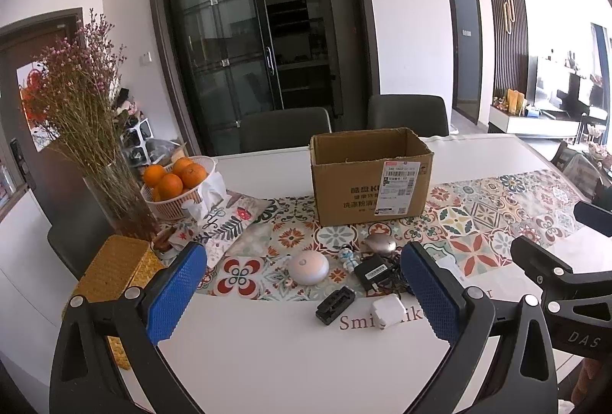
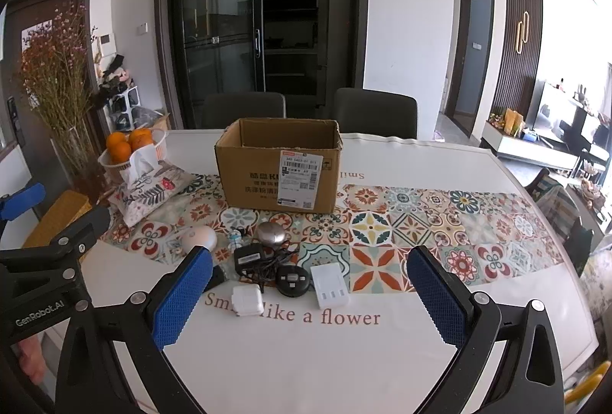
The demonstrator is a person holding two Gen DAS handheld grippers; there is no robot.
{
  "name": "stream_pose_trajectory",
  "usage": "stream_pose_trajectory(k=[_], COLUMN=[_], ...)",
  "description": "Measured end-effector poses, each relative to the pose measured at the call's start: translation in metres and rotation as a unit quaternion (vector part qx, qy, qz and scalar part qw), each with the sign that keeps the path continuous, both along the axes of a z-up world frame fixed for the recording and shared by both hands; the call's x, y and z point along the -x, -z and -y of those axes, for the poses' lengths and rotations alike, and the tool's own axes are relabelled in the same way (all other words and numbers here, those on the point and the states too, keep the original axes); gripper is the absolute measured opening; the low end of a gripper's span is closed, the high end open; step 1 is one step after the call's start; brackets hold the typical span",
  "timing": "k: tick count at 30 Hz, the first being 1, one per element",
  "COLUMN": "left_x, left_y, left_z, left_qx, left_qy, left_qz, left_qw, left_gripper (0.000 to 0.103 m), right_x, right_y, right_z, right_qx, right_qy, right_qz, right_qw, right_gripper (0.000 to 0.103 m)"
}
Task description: Organize rigid objects
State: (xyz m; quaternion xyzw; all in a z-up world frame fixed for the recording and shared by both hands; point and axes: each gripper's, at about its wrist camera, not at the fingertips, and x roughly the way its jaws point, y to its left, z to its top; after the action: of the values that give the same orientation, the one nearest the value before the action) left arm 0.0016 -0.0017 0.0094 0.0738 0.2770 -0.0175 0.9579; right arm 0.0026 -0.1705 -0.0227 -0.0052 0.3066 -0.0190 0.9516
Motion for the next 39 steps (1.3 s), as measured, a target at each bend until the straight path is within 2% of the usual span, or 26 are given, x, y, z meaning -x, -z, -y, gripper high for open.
stream_pose_trajectory(k=[39], left_x=[-0.0020], left_y=[-0.0036], left_z=[0.0013], left_qx=[-0.002], left_qy=[0.006], left_qz=[0.008], left_qw=[0.9999], left_gripper=[0.103], right_x=[-0.0034], right_y=[-0.0016], right_z=[-0.0006], right_qx=[0.003], right_qy=[0.002], right_qz=[0.001], right_qw=[1.000], right_gripper=[0.102])
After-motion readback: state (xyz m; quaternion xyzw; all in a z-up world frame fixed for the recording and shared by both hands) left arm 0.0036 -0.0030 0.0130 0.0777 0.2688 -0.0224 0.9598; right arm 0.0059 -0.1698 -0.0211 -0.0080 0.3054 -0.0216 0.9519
